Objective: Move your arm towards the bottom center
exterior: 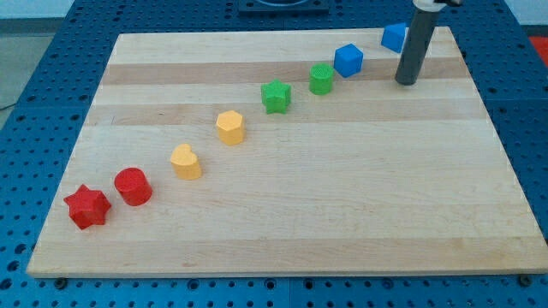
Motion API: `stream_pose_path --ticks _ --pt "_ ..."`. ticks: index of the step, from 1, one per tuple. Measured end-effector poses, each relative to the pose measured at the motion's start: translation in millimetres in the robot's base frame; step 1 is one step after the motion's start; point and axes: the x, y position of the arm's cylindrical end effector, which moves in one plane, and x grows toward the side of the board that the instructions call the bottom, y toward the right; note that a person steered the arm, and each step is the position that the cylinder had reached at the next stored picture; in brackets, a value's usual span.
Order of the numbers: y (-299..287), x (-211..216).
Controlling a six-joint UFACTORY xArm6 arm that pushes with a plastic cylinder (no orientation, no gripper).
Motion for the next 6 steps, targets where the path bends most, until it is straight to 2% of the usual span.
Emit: stream_pose_path --ticks 1,2,4,5,6 --pt "1.5 8.3" --pt "-16.4 64.8" --pt "-120.5 147.7" --pt "-140.0 203.1" --pt "-188.1 218.9"
